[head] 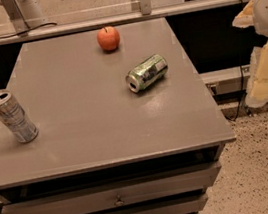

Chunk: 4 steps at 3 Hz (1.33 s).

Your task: Knock redbull can over

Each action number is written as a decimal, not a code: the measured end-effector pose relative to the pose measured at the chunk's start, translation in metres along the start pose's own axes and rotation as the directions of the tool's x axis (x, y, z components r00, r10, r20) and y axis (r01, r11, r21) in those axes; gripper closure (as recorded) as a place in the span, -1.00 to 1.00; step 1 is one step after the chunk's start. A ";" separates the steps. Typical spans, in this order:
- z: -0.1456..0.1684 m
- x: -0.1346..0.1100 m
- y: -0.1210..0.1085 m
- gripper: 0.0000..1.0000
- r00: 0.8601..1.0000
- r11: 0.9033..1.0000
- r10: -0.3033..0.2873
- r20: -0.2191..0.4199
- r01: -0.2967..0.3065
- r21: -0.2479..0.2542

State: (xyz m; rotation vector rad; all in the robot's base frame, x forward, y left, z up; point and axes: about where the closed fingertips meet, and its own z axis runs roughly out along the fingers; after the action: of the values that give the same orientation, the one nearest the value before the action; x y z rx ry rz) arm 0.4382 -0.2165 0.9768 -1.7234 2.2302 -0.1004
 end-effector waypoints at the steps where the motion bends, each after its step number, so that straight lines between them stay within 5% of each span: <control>1: -0.001 -0.001 0.000 -1.00 1.000 1.000 0.000 0.003 -0.001 0.004; 2: 0.015 -0.017 0.006 -1.00 0.998 1.000 0.023 0.066 -0.023 -0.003; 3: 0.052 -0.041 0.015 -1.00 0.981 0.998 0.054 0.189 -0.047 -0.039; 4: 0.087 -0.087 0.013 -1.00 0.937 0.995 0.081 0.341 -0.059 -0.074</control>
Offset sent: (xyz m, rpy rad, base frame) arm 0.0074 0.0589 -0.0433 0.2070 -0.0089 -0.0121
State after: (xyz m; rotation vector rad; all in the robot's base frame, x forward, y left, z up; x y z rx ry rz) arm 0.4703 -0.1181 0.9093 -1.5491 2.0490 0.2706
